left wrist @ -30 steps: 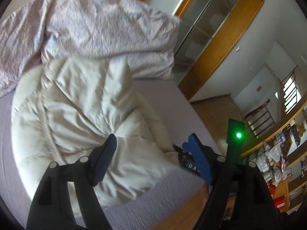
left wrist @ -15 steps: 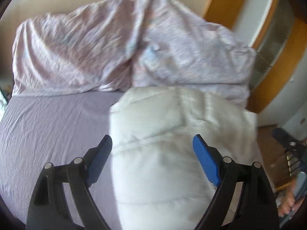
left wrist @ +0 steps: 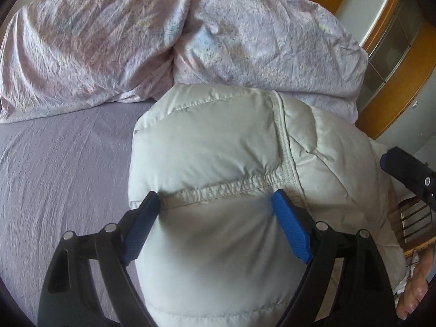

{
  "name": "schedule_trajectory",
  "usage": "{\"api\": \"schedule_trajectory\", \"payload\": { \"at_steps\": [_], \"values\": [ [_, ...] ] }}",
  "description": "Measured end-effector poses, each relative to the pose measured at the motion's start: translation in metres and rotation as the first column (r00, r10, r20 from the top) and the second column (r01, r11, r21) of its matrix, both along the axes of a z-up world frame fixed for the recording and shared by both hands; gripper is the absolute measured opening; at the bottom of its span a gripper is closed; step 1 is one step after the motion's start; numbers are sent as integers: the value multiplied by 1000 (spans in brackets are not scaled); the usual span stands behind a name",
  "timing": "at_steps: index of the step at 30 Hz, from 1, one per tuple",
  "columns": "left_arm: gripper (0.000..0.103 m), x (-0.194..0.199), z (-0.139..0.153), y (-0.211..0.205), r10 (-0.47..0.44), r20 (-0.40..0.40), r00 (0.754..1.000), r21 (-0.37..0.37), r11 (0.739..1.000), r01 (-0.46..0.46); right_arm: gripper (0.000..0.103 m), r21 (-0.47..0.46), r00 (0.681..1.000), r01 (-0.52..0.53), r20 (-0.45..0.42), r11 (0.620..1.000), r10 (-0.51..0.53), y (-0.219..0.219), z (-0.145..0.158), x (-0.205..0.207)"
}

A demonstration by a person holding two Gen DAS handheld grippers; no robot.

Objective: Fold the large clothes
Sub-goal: 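Press the folded jacket bundle flat with both grippers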

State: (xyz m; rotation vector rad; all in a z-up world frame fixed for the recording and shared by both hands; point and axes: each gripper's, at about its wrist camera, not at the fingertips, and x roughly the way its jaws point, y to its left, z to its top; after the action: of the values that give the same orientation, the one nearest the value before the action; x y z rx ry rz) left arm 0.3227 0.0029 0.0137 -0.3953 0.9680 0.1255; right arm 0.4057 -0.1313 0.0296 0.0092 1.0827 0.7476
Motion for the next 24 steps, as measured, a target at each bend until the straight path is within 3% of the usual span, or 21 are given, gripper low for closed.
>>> {"api": "schedule_trajectory", "payload": {
  "at_steps": [16,24],
  "values": [
    [84,12,-7,-26,-46,-16,999,54,997,47,51,-115,990,132,-25,985,-136,-22,-41,30],
    [85,13,-6,-38,-80,-4,997,84,993,80,46,-185,980,161,-83,969,-179,-32,-81,36]
  ]
}}
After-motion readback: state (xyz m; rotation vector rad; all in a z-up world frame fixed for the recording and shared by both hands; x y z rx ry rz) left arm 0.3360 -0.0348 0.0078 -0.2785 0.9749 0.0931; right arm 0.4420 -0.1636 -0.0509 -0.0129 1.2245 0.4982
